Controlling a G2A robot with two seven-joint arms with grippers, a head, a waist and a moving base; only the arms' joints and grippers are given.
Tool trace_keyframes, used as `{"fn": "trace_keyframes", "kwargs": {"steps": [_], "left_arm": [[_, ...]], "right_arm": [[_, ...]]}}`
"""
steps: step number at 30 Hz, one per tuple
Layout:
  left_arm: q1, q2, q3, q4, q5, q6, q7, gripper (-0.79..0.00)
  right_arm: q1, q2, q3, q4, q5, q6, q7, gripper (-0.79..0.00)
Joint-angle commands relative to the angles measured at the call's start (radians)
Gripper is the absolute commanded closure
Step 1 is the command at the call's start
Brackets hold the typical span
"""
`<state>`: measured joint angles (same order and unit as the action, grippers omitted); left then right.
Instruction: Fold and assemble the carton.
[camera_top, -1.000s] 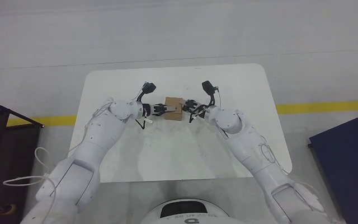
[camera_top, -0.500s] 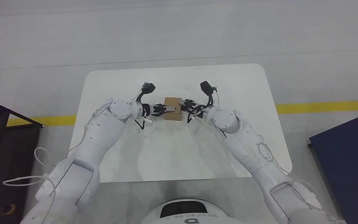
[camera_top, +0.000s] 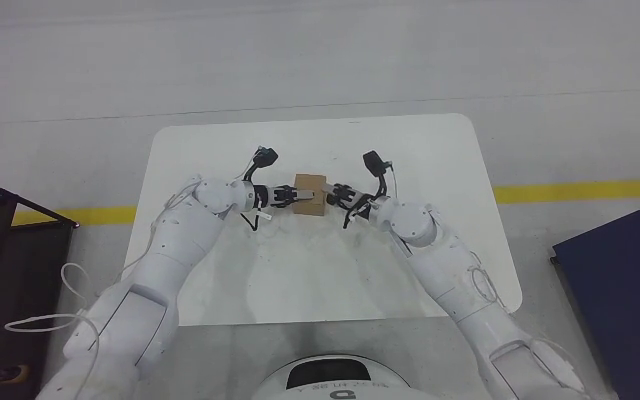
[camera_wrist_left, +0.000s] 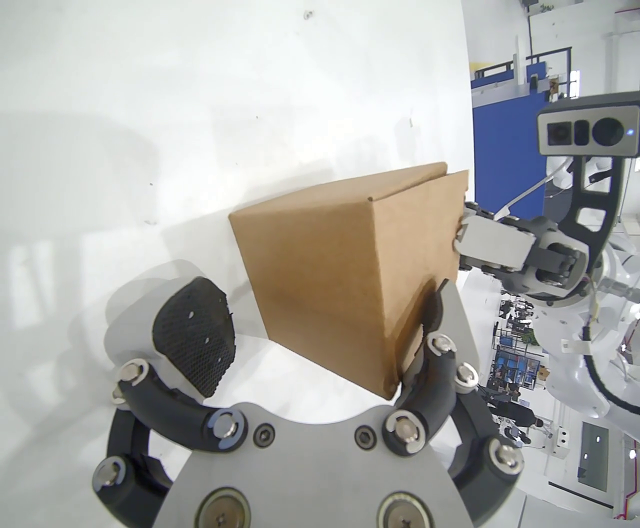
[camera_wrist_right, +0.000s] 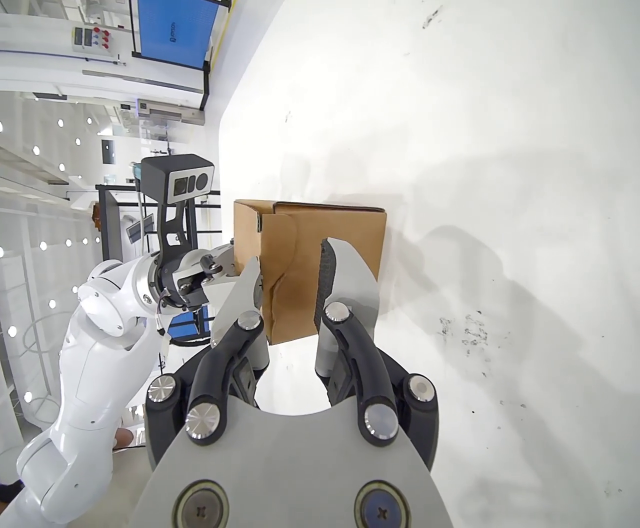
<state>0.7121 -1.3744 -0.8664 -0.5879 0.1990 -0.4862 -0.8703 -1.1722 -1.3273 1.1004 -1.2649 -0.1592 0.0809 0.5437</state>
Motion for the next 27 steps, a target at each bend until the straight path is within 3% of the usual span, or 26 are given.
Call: {"fn": "trace_keyframes", "kwargs": {"steps": [1,5,10,14,17,20,25,26,27], "left_arm": [[0.000,0.000,0.000,0.001,0.000,0.000,0.000,-0.785],[0.000,-0.001,0.000,0.002,-0.003,0.002,0.001,-0.785],[-0.001,-0.002,0.001,0.005,-0.002,0.000,0.002,-0.785],[-0.003,-0.003,0.000,0.007,-0.009,0.000,-0.001,-0.785],[-0.003,-0.004,-0.020,0.005,-0.084,-0.022,-0.041,-0.785],[-0.015,0.002,-0.064,0.018,-0.195,-0.044,-0.101,-0.785],[-0.034,0.024,-0.143,0.058,-0.334,-0.059,-0.171,-0.785],[-0.038,0.030,-0.155,0.067,-0.342,-0.059,-0.174,-0.785],[-0.042,0.036,-0.166,0.076,-0.342,-0.061,-0.166,-0.785]], "right_arm": [[0.004,-0.001,-0.002,0.008,0.003,0.006,0.003,-0.111],[0.011,-0.002,-0.006,0.019,0.006,0.011,0.005,-0.018],[0.015,-0.002,-0.011,0.022,-0.004,0.013,0.003,-0.034],[0.006,0.001,-0.007,-0.001,-0.015,0.004,-0.007,-0.102],[-0.010,0.006,0.012,-0.040,-0.024,-0.002,-0.020,-0.212],[-0.033,0.015,0.039,-0.105,-0.050,0.000,-0.035,-0.228],[-0.086,0.033,0.089,-0.243,-0.119,0.036,-0.036,-0.142],[-0.094,0.036,0.094,-0.270,-0.139,0.047,-0.034,-0.037],[-0.099,0.038,0.094,-0.298,-0.164,0.057,-0.029,0.000]]}}
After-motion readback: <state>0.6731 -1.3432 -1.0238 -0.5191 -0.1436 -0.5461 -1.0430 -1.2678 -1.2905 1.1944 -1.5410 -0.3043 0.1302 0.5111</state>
